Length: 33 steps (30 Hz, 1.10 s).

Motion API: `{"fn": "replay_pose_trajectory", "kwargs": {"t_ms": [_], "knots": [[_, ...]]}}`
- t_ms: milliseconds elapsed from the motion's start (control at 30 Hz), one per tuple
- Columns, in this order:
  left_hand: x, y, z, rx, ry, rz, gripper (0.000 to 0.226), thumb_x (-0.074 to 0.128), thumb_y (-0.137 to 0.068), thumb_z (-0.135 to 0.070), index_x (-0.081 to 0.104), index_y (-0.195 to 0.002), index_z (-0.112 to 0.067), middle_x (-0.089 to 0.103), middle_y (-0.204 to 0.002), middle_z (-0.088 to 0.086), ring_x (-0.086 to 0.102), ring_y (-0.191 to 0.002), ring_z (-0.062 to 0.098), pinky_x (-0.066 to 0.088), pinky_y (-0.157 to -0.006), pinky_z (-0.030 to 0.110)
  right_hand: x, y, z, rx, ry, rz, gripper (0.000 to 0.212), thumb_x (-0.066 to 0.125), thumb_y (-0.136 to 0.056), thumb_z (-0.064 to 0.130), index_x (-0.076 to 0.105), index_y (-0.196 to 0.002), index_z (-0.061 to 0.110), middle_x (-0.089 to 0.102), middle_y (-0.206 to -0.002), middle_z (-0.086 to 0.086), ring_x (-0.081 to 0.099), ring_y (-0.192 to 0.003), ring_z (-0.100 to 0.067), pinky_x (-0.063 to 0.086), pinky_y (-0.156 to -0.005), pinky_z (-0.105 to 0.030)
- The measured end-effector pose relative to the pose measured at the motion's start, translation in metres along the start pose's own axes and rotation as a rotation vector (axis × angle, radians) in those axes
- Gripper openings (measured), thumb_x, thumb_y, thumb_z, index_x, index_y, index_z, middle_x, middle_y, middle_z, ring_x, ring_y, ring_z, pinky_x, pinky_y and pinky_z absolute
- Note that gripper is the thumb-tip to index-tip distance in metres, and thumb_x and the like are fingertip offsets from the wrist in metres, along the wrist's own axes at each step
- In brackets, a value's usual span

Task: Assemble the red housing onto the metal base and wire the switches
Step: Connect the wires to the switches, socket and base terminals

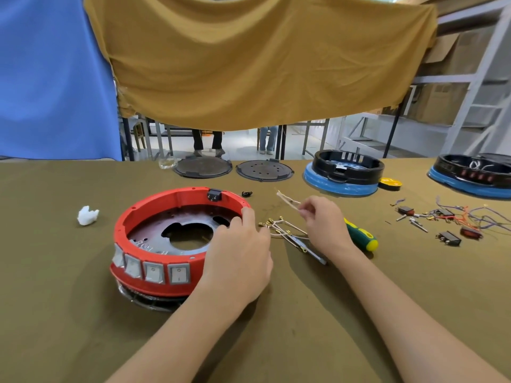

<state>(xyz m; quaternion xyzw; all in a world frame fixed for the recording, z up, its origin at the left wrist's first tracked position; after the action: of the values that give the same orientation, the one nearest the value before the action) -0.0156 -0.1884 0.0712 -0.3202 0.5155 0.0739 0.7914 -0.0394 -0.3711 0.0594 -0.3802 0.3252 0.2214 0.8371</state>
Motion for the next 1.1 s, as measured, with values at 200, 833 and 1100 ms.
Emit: {"fn": "replay_pose_trajectory", "kwargs": {"t_ms": [200,833,1100], "knots": [[-0.01,-0.001,0.009,-0.072,0.361,-0.102,0.035,0.045,-0.097,-0.043,0.057,-0.122,-0.023,0.05,-0.13,0.002,0.049,-0.109,0.016,0.04,-0.085,0.024,-0.032,0.011,-0.003,0.186,-0.665,-0.29,0.016,0.059,-0.097,0.014,0.063,-0.092,0.028,0.064,-0.088,0.004,0.056,-0.078,-0.005,0.046,-0.069,-0.017],[0.024,-0.003,0.08,-0.755,1.781,-0.07,0.046,0.062,-0.092,-0.052,0.057,-0.128,-0.024,0.068,-0.091,-0.006,0.064,-0.072,0.007,0.058,-0.071,0.027,0.02,0.034,0.031,0.529,-1.565,0.1,0.012,0.06,-0.093,0.005,0.066,-0.103,0.007,0.063,-0.073,-0.003,0.056,-0.06,-0.011,0.051,-0.053,-0.023],[-0.011,-0.002,0.092,-0.527,1.738,-0.352,0.022,0.048,-0.105,-0.025,0.069,-0.104,-0.023,0.061,-0.061,-0.009,0.05,-0.051,0.002,0.046,-0.053,0.015,0.022,0.039,0.048,0.371,-1.366,0.277,0.014,0.067,-0.088,0.013,0.069,-0.102,0.011,0.069,-0.085,-0.005,0.065,-0.076,-0.016,0.051,-0.069,-0.031]]}}
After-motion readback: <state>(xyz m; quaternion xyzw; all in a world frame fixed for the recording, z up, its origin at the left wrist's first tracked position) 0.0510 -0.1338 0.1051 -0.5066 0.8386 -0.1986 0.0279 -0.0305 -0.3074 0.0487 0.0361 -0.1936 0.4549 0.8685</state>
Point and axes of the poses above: each hand's wrist, its own y-axis away from the middle knuckle, its own x-axis out of the palm, z = x × y, the point moved 9 cm from there along -y, towards the middle knuckle
